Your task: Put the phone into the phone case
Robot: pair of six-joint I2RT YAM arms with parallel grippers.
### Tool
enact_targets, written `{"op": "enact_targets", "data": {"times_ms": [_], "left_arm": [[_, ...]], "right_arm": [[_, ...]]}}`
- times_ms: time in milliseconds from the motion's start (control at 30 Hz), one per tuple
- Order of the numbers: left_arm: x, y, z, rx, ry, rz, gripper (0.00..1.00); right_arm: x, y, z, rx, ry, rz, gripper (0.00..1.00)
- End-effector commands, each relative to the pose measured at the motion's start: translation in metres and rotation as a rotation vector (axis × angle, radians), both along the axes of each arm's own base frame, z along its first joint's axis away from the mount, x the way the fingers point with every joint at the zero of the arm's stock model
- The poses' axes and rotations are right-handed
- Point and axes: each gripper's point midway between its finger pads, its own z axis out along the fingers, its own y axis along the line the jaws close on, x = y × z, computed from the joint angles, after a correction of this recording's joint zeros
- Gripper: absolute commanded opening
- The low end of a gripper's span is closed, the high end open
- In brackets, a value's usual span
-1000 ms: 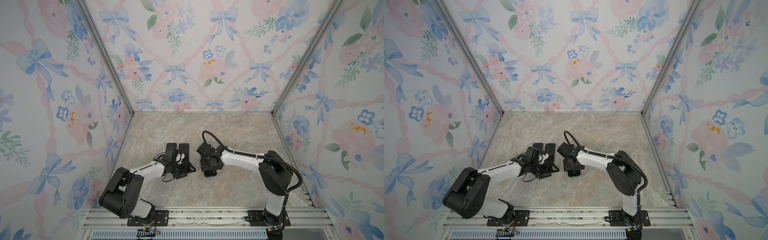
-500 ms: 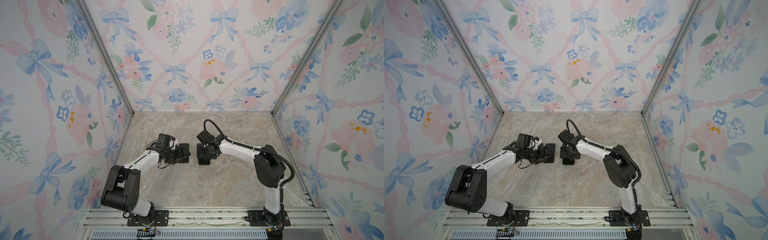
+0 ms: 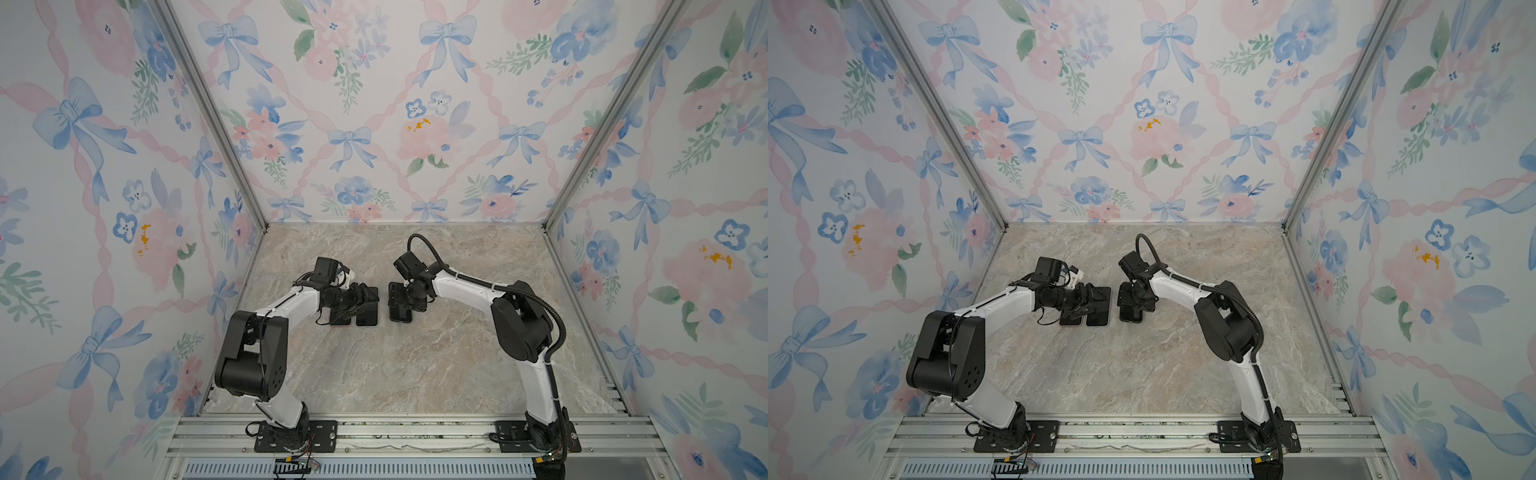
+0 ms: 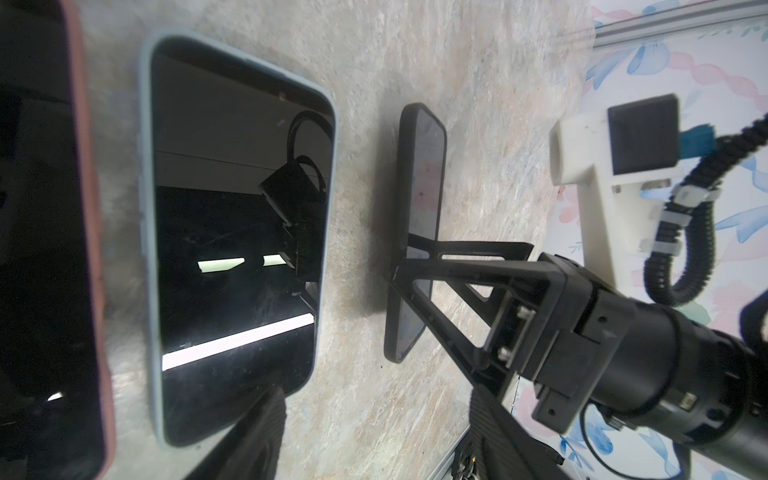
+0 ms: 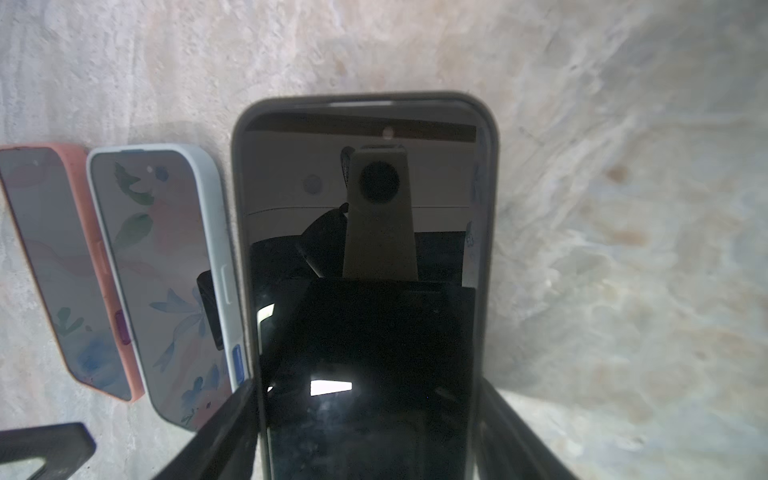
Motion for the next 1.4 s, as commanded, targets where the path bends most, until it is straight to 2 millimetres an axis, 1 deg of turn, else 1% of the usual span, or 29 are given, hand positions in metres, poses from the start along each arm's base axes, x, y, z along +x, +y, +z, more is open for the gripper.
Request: {"op": "enact_targets", "data": {"times_ms": [0, 133, 300, 733, 1000, 1100, 1233, 1367], "left_arm": [[0.003, 0.0, 0.0, -0.007, 0.001, -0.019, 0.71], [0.003, 0.001, 0.0, -0.006, -0.001, -0.021, 0.71], [0.002, 0.001, -0.001, -0.008, 0.001, -0.023, 0.71], [0.0, 0.0, 0.001, -0.011, -0.002, -0.028, 0.71], [-0.001, -0.001, 0.0, -0.01, 0.001, -0.026, 0.71], [-0.001, 0.0, 0.001, -0.008, -0.002, -0.025, 0.71], [0.0, -0.001, 0.001, -0.007, -0.001, -0.026, 0.71], [-0.002, -0.001, -0.001, -0.005, 0.002, -0.027, 0.71]], "right_arm": [[0.011, 0.012, 0.012, 0.056, -0.016, -0.007, 0.63], [0.008, 0.013, 0.007, 0.064, 0.002, -0.01, 0.63], [0.003, 0.02, 0.006, 0.083, 0.007, 0.002, 0.64], [-0.006, 0.023, -0.005, 0.105, 0.024, 0.019, 0.65], [-0.012, 0.019, -0.005, 0.088, 0.039, 0.013, 0.65], [-0.016, 0.017, -0.001, 0.074, 0.039, 0.011, 0.65], [-0.017, 0.011, 0.001, 0.048, 0.03, 0.005, 0.65], [-0.02, 0.009, -0.004, 0.036, 0.039, 0.002, 0.65]]}}
